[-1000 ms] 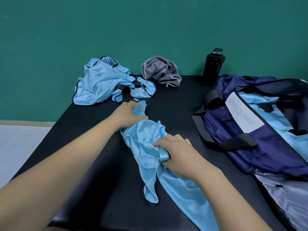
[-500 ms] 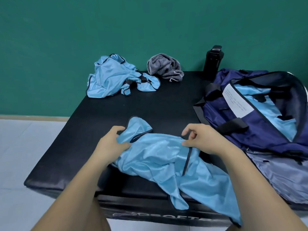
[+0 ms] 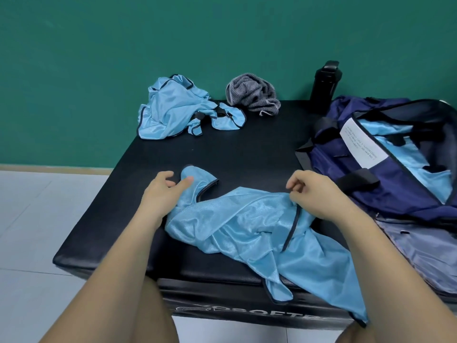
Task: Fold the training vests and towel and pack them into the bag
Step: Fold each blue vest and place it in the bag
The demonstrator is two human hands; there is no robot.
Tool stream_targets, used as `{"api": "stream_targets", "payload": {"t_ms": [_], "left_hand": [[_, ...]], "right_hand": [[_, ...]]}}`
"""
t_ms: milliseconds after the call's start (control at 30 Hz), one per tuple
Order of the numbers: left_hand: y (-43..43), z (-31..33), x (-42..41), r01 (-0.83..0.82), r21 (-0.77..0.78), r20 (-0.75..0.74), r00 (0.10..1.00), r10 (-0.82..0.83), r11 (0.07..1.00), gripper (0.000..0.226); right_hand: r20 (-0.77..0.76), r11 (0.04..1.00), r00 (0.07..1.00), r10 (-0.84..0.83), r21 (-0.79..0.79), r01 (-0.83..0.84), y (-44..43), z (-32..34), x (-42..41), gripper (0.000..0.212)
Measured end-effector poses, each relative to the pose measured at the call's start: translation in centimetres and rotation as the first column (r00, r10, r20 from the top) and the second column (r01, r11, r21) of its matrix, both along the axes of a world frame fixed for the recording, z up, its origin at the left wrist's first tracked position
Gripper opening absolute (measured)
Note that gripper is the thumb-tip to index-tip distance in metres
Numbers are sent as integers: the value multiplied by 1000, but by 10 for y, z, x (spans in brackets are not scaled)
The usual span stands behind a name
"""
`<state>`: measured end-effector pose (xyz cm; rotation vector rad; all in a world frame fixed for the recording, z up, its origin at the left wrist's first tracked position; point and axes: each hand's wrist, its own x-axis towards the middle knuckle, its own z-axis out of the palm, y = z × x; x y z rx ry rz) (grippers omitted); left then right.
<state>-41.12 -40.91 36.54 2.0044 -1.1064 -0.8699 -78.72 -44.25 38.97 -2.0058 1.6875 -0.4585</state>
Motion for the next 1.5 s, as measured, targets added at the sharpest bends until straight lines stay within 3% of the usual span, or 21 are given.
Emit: {"api": "stream_targets", "payload": {"t_ms": [133, 233, 300, 400, 533, 633, 733, 800, 933, 1133, 1500], "left_hand": [[-32, 4, -3, -30, 12, 57, 998, 29, 999, 76], [-54, 6, -7, 25, 51, 108, 994, -30, 998, 54], [-67, 8, -7, 51, 70, 50, 997, -55, 996, 32], [-75, 22, -2, 61, 117, -95, 994, -50, 991, 20], [-65, 54, 1, 154, 11, -197, 969, -149, 988, 22], [-47, 88, -2, 238, -94, -262, 931, -254, 967, 11], [-30, 129, -9, 242, -155, -302, 911, -280, 958, 14], [-17, 159, -13, 253, -142, -275, 919, -284, 957, 31], [9, 214, -17, 321, -159, -159, 925, -345, 934, 17], [44, 267, -24, 319, -250, -99, 931, -352, 914, 21], [109, 353, -57, 379, -430, -256, 819, -513, 820, 11]], "right_hand": [[0, 999, 1000, 2, -45, -2, 0, -4, 10, 6], [-67, 999, 998, -2, 53, 5, -1, -12, 5, 28], [-56, 994, 998, -14, 105, 20, 0, -12, 3, 33], [19, 991, 999, -48, 128, 45, 1, -13, 4, 28], [30, 999, 999, -35, 33, 34, 4, -11, 11, 21], [78, 999, 997, -20, -42, 23, 10, 0, 19, 17], [120, 998, 993, -10, -62, 18, 19, 17, 29, 12], [166, 998, 986, -13, -63, 24, 28, 32, 34, 10], [201, 996, 980, -3, -88, 22, 51, 59, 31, 6], [191, 993, 982, 6, -120, 18, 90, 90, 11, 5], [152, 994, 988, -25, -103, 41, 160, 122, -13, 5]]}}
